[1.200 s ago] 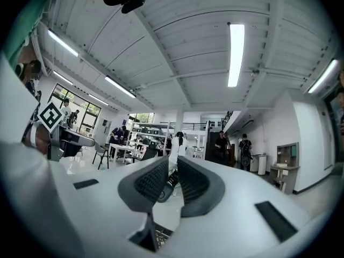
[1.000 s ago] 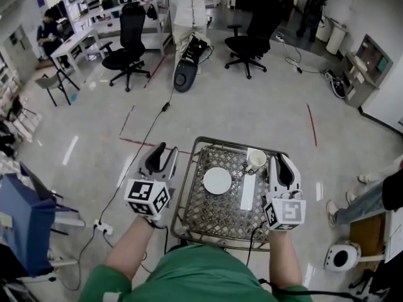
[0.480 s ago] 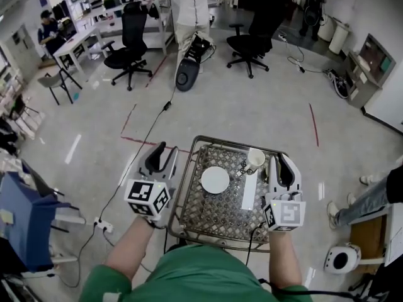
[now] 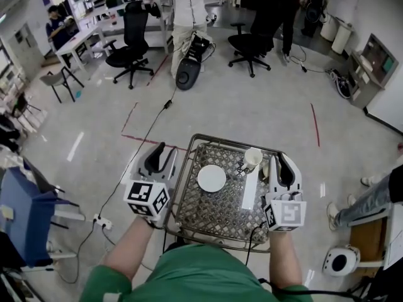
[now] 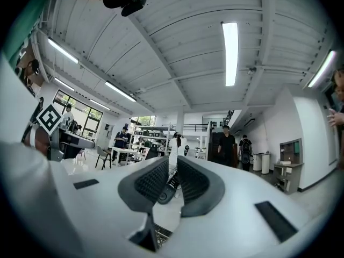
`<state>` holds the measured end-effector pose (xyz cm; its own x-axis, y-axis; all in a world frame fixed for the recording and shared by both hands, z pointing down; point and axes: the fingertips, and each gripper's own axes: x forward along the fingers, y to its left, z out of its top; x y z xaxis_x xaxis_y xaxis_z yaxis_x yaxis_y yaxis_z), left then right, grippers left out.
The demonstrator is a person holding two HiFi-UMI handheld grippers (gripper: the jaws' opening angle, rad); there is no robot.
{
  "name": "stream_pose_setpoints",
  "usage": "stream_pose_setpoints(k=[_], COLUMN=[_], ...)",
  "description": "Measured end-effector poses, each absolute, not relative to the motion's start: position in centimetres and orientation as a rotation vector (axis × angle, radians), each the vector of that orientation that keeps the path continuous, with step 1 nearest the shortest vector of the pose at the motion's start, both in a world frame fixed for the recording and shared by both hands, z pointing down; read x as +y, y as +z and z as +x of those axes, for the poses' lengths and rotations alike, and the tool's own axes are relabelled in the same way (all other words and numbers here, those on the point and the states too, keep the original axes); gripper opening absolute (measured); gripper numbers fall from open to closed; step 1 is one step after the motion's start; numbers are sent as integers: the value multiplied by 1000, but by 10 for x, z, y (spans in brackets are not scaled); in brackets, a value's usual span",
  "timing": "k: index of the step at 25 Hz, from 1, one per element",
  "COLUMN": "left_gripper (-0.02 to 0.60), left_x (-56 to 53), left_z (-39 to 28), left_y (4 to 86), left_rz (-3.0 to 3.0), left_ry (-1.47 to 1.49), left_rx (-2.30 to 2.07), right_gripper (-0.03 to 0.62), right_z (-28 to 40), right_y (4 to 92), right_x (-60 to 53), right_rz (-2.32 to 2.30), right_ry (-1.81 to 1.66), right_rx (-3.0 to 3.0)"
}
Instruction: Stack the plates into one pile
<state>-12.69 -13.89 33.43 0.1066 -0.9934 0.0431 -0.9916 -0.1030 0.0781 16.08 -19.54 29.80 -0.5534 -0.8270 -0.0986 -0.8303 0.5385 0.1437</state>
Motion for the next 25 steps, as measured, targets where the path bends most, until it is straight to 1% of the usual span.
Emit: stream_pose_setpoints(k=[13,25], left_gripper=[161,161], left_x=[-139,-142], left_z=[-98,-90], left_y=[348,369], left_rz=[2252,2275], left_ry=[20,97], left_rx=[-2041,-1991], right_gripper=[63,63], right_z=[192,200], right_y=[305,322], right_x=[-192,-183], right_rz=[-1455,-1513], right_ry=[244,223], right_rx=[2750,2749])
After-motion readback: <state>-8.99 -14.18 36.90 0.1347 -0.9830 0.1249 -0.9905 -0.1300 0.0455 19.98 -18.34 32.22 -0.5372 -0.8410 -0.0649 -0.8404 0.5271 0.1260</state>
